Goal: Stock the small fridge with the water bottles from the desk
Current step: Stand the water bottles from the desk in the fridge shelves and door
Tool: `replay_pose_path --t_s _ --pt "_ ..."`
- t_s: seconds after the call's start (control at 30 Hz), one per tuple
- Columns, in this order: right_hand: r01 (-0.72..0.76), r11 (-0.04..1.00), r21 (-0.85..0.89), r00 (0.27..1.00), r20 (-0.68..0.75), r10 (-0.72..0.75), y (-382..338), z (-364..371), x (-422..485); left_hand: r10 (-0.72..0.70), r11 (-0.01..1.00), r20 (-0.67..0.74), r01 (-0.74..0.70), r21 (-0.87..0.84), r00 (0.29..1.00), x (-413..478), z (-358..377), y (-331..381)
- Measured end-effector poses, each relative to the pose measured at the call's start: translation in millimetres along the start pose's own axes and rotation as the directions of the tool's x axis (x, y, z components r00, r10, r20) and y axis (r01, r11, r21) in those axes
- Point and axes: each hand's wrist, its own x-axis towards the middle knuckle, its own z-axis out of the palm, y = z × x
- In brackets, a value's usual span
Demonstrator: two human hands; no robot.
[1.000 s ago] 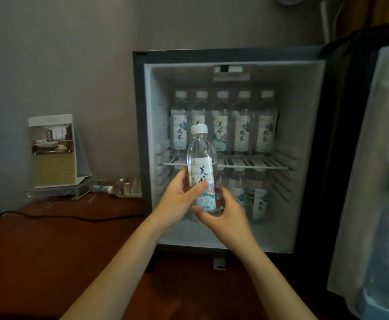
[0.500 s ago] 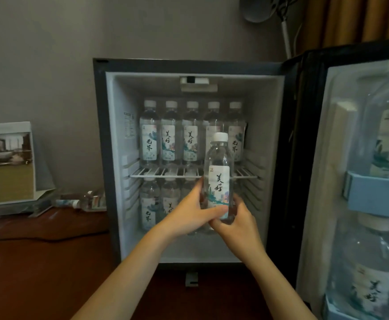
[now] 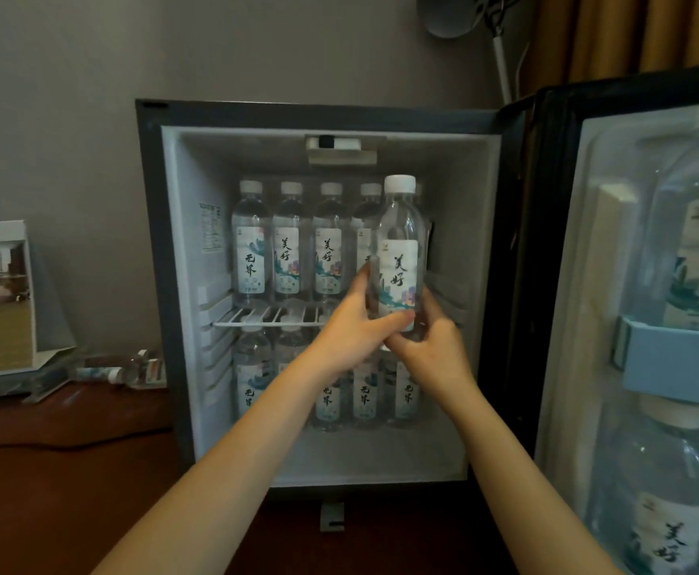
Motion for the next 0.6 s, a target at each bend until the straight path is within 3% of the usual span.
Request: replay_pose_path --t_s 0.17,0.33,0.6 --pt "0.077 0.997 0.000 0.996 -0.051 -0.077 -3 2 32 0.019 0.998 -0.048 -0.016 0.061 0.999 36 1 3" --pt "0.052 0.988 -0.144 0.997 -0.057 -0.061 12 1 47 -0.013 0.998 -0.062 0.016 0.055 0.998 53 8 -9" --pt "0.063 0.995 -0.083 0.997 -0.027 -0.066 30 2 47 0.019 0.994 -0.085 -0.010 0.105 0.996 57 10 -24"
